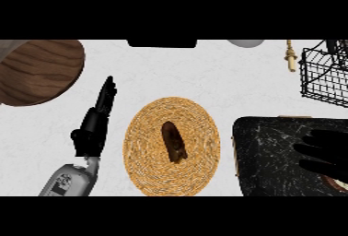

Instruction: Pick the cupcake from the tray and place it in the tiered basket

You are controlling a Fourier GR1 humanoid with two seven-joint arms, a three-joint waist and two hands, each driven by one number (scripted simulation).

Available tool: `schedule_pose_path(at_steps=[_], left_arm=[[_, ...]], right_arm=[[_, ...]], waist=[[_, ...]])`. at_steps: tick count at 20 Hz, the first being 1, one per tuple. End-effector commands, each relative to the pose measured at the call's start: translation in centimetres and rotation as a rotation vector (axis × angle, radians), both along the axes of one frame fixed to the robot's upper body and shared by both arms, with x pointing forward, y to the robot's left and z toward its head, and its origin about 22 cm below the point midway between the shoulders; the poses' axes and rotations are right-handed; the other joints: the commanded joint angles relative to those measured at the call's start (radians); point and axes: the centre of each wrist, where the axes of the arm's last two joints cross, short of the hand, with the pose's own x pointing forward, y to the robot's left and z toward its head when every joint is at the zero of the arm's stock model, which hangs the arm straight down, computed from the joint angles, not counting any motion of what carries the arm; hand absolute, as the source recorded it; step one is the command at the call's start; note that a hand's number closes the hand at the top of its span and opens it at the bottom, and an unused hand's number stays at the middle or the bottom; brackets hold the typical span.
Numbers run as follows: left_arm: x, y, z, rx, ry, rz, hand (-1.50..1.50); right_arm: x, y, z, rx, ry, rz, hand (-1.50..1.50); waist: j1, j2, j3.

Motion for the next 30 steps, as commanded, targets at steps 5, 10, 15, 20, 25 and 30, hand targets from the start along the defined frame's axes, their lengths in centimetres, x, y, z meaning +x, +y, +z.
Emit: schedule_pose_path(at_steps=[5,10,15,20,25,30], left_arm=[[0.3,-0.7,0.0,0.004,0.009,0.011,0.00],[0.3,-1.1,-0.1,0.000,0.007,0.017,0.00],[-0.6,-0.8,0.1,-0.001,0.022,0.029,0.00],[-0.9,2.0,0.5,0.003,0.010,0.012,0.00],[0.9,0.5,0.4,0.010,0.009,0.043,0.00],[-0.9,1.3,-0.9,-0.002,0.018,0.022,0.00]], right_arm=[[1.3,-4.6,-6.8,-0.071,0.090,0.172,-1.50],[1.1,-9.7,-11.8,-0.066,0.098,0.208,-1.50],[2.5,-12.5,-13.3,-0.050,0.086,0.214,-1.50],[4.1,-10.2,-16.8,-0.019,0.097,0.213,-1.50],[4.6,-10.9,-17.4,0.040,0.105,0.200,1.50],[5.2,-10.2,-18.6,0.081,-0.090,0.249,1.50]], waist=[[-0.019,-0.004,-0.005],[-0.022,-0.007,-0.009],[-0.023,-0.012,-0.011],[-0.020,-0.013,-0.012],[-0.035,-0.013,-0.012],[-0.032,-0.015,-0.012]])
